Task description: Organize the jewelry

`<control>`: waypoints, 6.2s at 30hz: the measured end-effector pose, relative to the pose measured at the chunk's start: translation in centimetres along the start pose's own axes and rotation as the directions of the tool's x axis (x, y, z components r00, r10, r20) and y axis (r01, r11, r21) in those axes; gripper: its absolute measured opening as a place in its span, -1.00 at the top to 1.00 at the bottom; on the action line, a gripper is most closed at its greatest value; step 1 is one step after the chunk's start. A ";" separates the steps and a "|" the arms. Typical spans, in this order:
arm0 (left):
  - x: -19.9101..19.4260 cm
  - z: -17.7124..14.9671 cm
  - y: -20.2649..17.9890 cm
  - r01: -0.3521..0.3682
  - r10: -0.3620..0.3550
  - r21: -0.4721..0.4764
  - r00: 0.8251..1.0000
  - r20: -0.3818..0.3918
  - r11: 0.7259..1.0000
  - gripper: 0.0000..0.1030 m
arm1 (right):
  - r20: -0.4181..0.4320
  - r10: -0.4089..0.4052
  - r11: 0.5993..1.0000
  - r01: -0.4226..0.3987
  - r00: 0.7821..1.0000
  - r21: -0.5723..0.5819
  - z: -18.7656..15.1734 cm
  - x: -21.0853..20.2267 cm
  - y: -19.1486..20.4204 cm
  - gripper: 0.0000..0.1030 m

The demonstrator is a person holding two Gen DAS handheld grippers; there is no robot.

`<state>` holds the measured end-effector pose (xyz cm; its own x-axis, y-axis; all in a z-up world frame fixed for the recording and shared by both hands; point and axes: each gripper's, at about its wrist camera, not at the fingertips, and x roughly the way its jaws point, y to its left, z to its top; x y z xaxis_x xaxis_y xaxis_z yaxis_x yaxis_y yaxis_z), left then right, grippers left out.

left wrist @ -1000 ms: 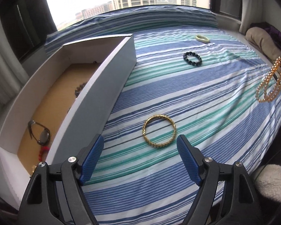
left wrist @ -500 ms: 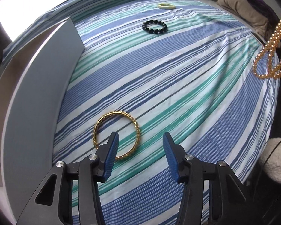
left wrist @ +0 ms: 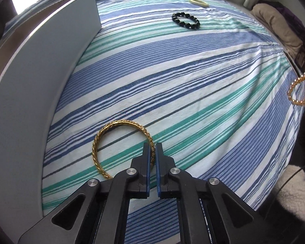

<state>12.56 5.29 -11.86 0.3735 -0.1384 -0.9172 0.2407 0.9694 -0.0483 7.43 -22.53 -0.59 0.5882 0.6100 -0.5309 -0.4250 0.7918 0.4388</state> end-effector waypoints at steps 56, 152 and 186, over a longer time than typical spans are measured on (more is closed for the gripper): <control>-14.3 -2.2 13.0 -0.203 0.368 -0.522 0.900 0.233 0.828 -0.70 | -0.071 -0.244 0.921 0.208 0.967 -0.331 12.7 21.0 11.5 -0.41; 8.8 17.8 -3.8 0.037 -0.005 -0.340 0.996 0.093 0.940 0.82 | -0.304 -0.492 0.871 0.462 0.816 -0.168 25.6 25.7 -31.3 0.40; -16.4 6.8 7.0 0.167 0.033 -0.451 0.915 0.402 0.877 0.83 | -0.127 -0.091 0.947 0.046 0.988 -0.319 19.3 14.2 0.5 0.80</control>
<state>14.19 12.99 5.53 0.7101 -0.1766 -0.6816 -0.1306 0.9182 -0.3739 28.88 -14.07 6.08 0.5326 0.5347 -0.6561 -0.5946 0.7880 0.1595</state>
